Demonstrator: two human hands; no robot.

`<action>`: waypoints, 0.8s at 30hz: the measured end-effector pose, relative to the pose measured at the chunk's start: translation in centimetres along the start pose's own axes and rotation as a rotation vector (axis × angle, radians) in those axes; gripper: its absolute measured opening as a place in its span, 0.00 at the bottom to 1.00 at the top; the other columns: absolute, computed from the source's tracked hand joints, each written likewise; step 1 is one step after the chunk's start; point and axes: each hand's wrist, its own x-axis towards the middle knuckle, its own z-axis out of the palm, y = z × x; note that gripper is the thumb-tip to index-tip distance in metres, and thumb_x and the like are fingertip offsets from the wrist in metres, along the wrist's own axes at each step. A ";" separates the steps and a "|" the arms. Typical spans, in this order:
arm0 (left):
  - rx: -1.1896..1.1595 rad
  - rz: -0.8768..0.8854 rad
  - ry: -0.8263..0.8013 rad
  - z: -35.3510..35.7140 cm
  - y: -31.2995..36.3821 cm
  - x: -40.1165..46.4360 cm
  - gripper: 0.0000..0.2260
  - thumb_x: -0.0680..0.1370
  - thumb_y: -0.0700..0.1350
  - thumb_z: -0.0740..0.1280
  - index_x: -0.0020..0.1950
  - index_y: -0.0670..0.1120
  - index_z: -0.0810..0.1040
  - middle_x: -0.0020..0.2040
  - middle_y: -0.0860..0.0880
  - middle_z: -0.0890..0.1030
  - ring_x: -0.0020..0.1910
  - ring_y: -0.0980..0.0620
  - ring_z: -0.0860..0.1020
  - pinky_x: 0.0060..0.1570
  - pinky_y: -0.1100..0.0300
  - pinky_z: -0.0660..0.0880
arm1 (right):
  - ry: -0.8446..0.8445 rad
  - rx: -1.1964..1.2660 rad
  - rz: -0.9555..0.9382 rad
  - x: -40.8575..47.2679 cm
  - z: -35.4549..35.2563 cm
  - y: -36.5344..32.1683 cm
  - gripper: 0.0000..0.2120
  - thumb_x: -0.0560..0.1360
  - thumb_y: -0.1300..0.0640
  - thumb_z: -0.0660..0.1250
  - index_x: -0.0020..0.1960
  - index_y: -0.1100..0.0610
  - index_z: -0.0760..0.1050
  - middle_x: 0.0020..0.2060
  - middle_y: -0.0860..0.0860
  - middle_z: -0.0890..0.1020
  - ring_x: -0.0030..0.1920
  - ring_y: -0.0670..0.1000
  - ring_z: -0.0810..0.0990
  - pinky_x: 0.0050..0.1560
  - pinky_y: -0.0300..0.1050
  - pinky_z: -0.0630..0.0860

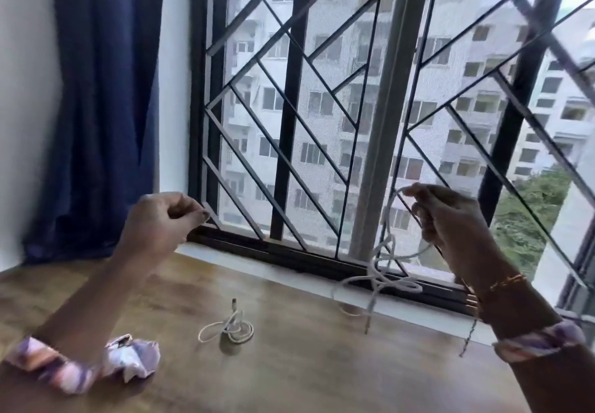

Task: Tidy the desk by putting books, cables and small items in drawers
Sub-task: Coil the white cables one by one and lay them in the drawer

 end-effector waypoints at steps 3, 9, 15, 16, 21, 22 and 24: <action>-0.018 -0.005 -0.145 1.6 1.4 -0.5 0.05 0.72 0.44 0.72 0.38 0.46 0.79 0.25 0.56 0.77 0.23 0.63 0.72 0.28 0.68 0.68 | -0.063 -0.010 0.000 -0.4 1.3 0.3 0.07 0.75 0.57 0.65 0.42 0.56 0.81 0.19 0.45 0.70 0.21 0.42 0.62 0.20 0.32 0.58; -0.159 -0.055 -0.470 6.5 4.4 -2.0 0.06 0.75 0.47 0.68 0.50 0.48 0.81 0.43 0.47 0.81 0.40 0.54 0.76 0.37 0.65 0.72 | -0.149 0.072 0.023 -0.9 3.6 -0.7 0.07 0.74 0.56 0.65 0.40 0.54 0.81 0.21 0.46 0.70 0.22 0.42 0.61 0.21 0.32 0.59; -0.317 -0.071 -0.692 9.3 6.5 -2.8 0.05 0.75 0.39 0.68 0.46 0.48 0.81 0.38 0.46 0.79 0.35 0.53 0.75 0.38 0.62 0.74 | -0.246 0.153 -0.016 -1.4 4.4 -2.1 0.09 0.67 0.51 0.66 0.42 0.55 0.81 0.22 0.46 0.71 0.23 0.43 0.62 0.22 0.33 0.60; -0.330 -0.065 -0.656 9.6 6.6 -2.9 0.05 0.74 0.37 0.68 0.44 0.46 0.81 0.35 0.47 0.79 0.33 0.54 0.75 0.34 0.64 0.74 | -0.245 0.143 -0.044 -1.4 4.3 -2.3 0.11 0.66 0.50 0.66 0.42 0.55 0.81 0.22 0.46 0.71 0.22 0.43 0.62 0.22 0.33 0.60; -0.118 0.083 -0.306 9.1 5.6 -2.0 0.04 0.76 0.36 0.65 0.48 0.41 0.79 0.39 0.46 0.80 0.38 0.50 0.80 0.41 0.55 0.80 | -0.152 0.018 -0.158 -1.4 2.5 -2.4 0.06 0.68 0.54 0.68 0.40 0.55 0.81 0.20 0.45 0.72 0.21 0.42 0.64 0.21 0.32 0.60; -0.048 0.133 -0.223 8.7 5.2 -1.6 0.05 0.76 0.36 0.65 0.49 0.40 0.79 0.40 0.46 0.81 0.40 0.48 0.80 0.44 0.52 0.80 | -0.151 -0.043 -0.192 -1.5 2.2 -2.1 0.03 0.70 0.57 0.69 0.39 0.55 0.81 0.19 0.45 0.72 0.21 0.42 0.64 0.21 0.31 0.61; 0.071 0.244 -0.078 7.9 4.5 -1.1 0.05 0.76 0.34 0.64 0.50 0.39 0.78 0.41 0.45 0.81 0.41 0.46 0.80 0.44 0.51 0.79 | -0.195 -0.176 -0.272 -2.0 2.1 -1.2 0.05 0.71 0.62 0.69 0.39 0.56 0.81 0.18 0.46 0.73 0.20 0.40 0.64 0.21 0.30 0.61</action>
